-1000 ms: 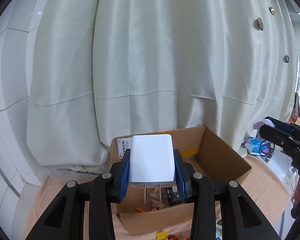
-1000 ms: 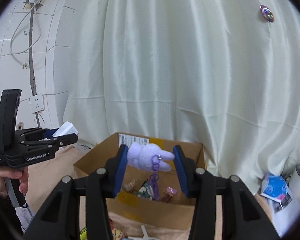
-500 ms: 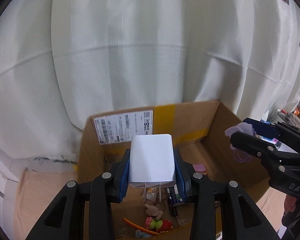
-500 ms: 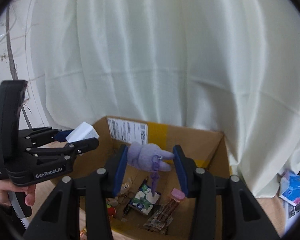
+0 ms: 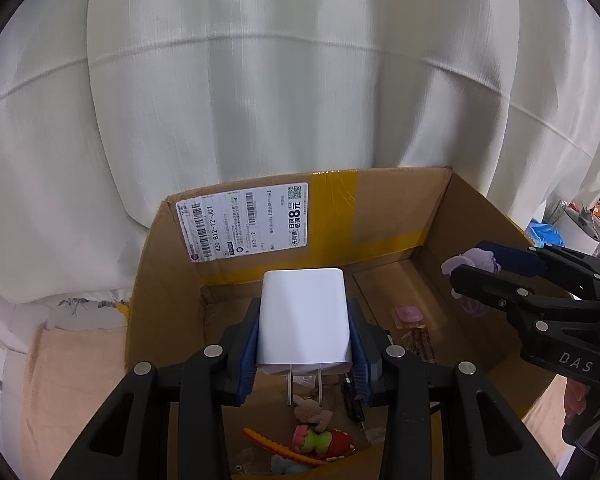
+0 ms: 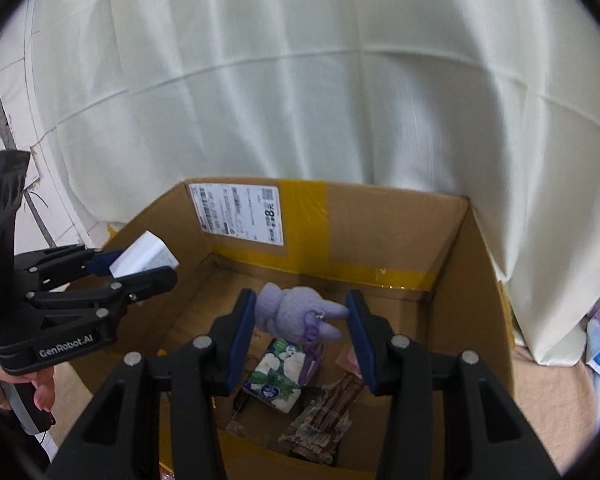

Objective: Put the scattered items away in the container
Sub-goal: 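Carry charger and purple plush over the box and open both grippers, then move the left gripper back to the yellow-green snack bar and grasp it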

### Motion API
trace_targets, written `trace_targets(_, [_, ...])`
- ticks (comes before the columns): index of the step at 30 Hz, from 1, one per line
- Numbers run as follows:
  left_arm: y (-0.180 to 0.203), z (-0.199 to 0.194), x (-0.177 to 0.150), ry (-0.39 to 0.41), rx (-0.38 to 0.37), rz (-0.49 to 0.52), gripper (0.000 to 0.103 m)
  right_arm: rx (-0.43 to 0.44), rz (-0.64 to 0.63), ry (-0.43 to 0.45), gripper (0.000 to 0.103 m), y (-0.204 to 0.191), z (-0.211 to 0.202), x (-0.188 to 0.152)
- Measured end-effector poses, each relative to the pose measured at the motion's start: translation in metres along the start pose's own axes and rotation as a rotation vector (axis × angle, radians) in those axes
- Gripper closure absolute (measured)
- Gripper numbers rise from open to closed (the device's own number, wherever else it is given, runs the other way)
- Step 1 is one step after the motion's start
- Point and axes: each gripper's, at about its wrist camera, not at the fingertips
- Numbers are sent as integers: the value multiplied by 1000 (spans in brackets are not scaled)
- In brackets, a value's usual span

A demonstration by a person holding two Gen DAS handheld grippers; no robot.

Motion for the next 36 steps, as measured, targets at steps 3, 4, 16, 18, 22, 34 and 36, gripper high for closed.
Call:
trace_targets(3, [2, 1, 1, -4, 0, -1, 63, 5, -2, -4, 53, 0, 0, 0])
trace_targets(4, [2, 0, 1, -5, 0, -1, 63, 10, -2, -7, 53, 0, 0, 0])
trace_targets(16, [-9, 1, 4, -67, -23, -91, 33, -30, -18, 1, 14, 2, -11, 4])
trace_targets(18, [-8, -10, 5, -21, 52, -74, 1, -37, -16, 12, 5, 3, -18, 3])
trace_targets(22, [-7, -26, 6, 5, 38, -74, 0, -67, 12, 42, 0, 10, -31, 2])
trace_targets(34, [7, -84, -9, 65, 74, -48, 0, -33, 32, 179, 0, -3, -99, -3])
trace_targets(36, [10, -98, -15, 82, 76, -41, 0, -24, 19, 207, 0, -10, -116, -5])
Point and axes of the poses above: each gripper's, at about its wrist camera, not at the fingertips, and z roughly the way its jaws point, y to its right, x to its top, and after that the axes turned 2 degrees about z, right-handed
